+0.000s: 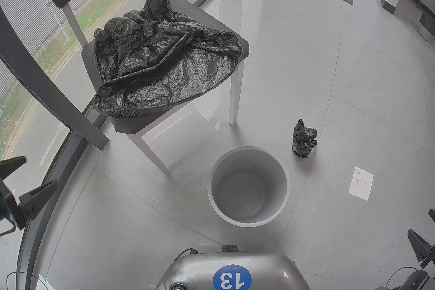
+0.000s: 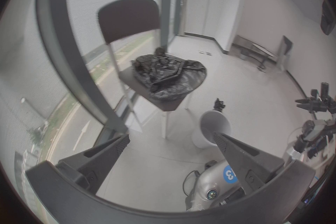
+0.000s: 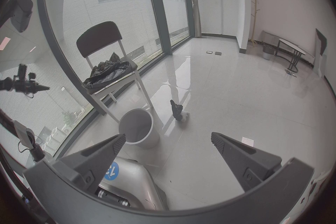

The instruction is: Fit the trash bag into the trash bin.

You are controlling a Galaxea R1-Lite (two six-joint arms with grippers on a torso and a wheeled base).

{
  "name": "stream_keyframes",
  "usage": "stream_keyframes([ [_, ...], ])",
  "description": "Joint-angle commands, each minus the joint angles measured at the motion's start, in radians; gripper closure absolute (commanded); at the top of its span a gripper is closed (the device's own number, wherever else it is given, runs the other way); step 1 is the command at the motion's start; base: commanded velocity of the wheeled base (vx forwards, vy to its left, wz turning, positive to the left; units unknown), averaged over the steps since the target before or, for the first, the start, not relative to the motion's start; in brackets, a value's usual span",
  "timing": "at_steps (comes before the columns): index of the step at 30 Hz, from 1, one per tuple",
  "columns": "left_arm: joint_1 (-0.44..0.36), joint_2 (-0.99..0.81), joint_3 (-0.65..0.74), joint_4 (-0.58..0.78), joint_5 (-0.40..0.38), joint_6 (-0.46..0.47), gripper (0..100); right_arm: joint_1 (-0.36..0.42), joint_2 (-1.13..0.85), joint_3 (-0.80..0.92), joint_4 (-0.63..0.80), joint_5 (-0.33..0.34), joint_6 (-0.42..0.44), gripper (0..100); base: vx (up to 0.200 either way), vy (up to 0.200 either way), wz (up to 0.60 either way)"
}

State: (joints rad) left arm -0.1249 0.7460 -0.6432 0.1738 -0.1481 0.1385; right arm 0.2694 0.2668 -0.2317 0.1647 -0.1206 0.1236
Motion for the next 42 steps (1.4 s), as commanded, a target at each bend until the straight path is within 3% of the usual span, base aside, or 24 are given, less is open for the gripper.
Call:
stream_keyframes([
  [1, -0.185, 0.343, -0.145, -0.054, -0.021, 0.032, 0, 0.060, 0.123, -0.037, -0.001, 0.010, -0.015, 0, 0.000, 0.000, 0.00],
  [10, -0.217, 0.486, -0.170, -0.165, -0.022, 0.026, 0, 0.059, 0.192, -0.095, -0.004, 0.010, -0.019, 0, 0.000, 0.000, 0.00],
  [14, -0.234, 0.515, -0.202, -0.169, -0.016, -0.040, 0, 0.059, 0.212, -0.120, -0.004, 0.010, -0.016, 0, 0.000, 0.000, 0.00],
  [17, -0.305, 0.605, -0.337, -0.165, 0.076, -0.266, 0, 0.059, 0.262, -0.156, -0.008, 0.015, -0.016, 0, 0.000, 0.000, 0.00],
  [18, -0.305, 0.605, -0.337, -0.165, 0.076, -0.266, 0, 0.059, 0.262, -0.156, -0.008, 0.015, -0.016, 0, 0.000, 0.000, 0.00],
  [19, -0.331, 0.655, -0.426, -0.154, 0.150, -0.358, 0, 0.059, 0.290, -0.173, -0.017, 0.015, -0.016, 0, 0.000, 0.000, 0.00],
  [20, -0.340, 0.679, -0.464, -0.142, 0.176, -0.392, 0, 0.060, 0.302, -0.179, -0.024, 0.015, -0.015, 0, 0.000, 0.000, 0.00],
  [23, -0.345, 0.701, -0.536, -0.066, 0.188, -0.471, 0, 0.059, 0.338, -0.196, -0.042, 0.022, -0.015, 0, 0.000, 0.000, 0.00],
  [26, -0.377, 0.693, -0.579, 0.032, 0.186, -0.614, 0, 0.059, 0.382, -0.222, -0.068, 0.045, -0.010, 0, 0.000, 0.000, 0.00],
  [27, -0.377, 0.693, -0.579, 0.032, 0.186, -0.614, 0, 0.059, 0.382, -0.222, -0.068, 0.045, -0.010, 0, 0.000, 0.000, 0.00],
  [28, -0.400, 0.665, -0.579, 0.085, 0.182, -0.705, 0, 0.059, 0.407, -0.236, -0.079, 0.053, -0.001, 0, 0.000, 0.000, 0.00],
  [29, -0.406, 0.645, -0.579, 0.121, 0.170, -0.723, 0, 0.059, 0.416, -0.245, -0.082, 0.055, 0.001, 0, 0.000, 0.000, 0.00],
  [32, -0.401, 0.613, -0.598, 0.236, 0.119, -0.740, 0, 0.057, 0.443, -0.267, -0.085, 0.055, 0.001, 0, 0.000, 0.000, 0.00],
  [37, -0.424, 0.589, -0.561, 0.262, 0.128, -0.737, 0, 0.059, 0.480, -0.287, -0.085, 0.055, 0.002, 0, 0.000, 0.000, 0.00],
  [39, -0.493, 0.533, -0.489, 0.236, 0.168, -0.712, 0, 0.059, 0.486, -0.285, -0.085, 0.053, 0.002, 0, 0.000, 0.000, 0.00],
  [42, -0.527, 0.463, -0.371, 0.139, 0.249, -0.639, 0, 0.057, 0.488, -0.285, -0.083, 0.053, 0.002, 0, 0.000, 0.000, 0.00],
])
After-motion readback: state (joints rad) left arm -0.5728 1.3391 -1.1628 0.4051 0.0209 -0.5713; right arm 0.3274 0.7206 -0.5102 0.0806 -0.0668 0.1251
